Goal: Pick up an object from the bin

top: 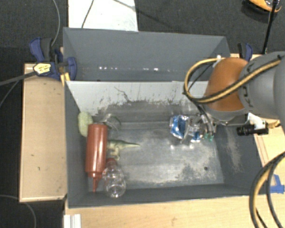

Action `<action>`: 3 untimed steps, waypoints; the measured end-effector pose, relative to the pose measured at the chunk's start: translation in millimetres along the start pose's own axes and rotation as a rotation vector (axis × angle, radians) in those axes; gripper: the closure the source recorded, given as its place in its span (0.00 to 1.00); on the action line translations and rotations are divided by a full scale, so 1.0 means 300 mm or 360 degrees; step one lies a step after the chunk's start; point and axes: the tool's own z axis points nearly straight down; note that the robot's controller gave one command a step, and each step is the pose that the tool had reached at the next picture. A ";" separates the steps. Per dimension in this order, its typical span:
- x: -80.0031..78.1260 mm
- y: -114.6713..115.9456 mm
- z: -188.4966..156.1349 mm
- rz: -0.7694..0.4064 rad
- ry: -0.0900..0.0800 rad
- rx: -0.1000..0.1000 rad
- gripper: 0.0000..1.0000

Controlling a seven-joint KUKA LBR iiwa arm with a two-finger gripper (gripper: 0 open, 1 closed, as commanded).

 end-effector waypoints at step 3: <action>0.002 -0.002 -0.124 -0.0001 -0.0001 0.0000 1.00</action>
Offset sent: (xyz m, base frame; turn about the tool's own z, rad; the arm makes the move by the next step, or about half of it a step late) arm -0.0001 0.0000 0.0769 0.0000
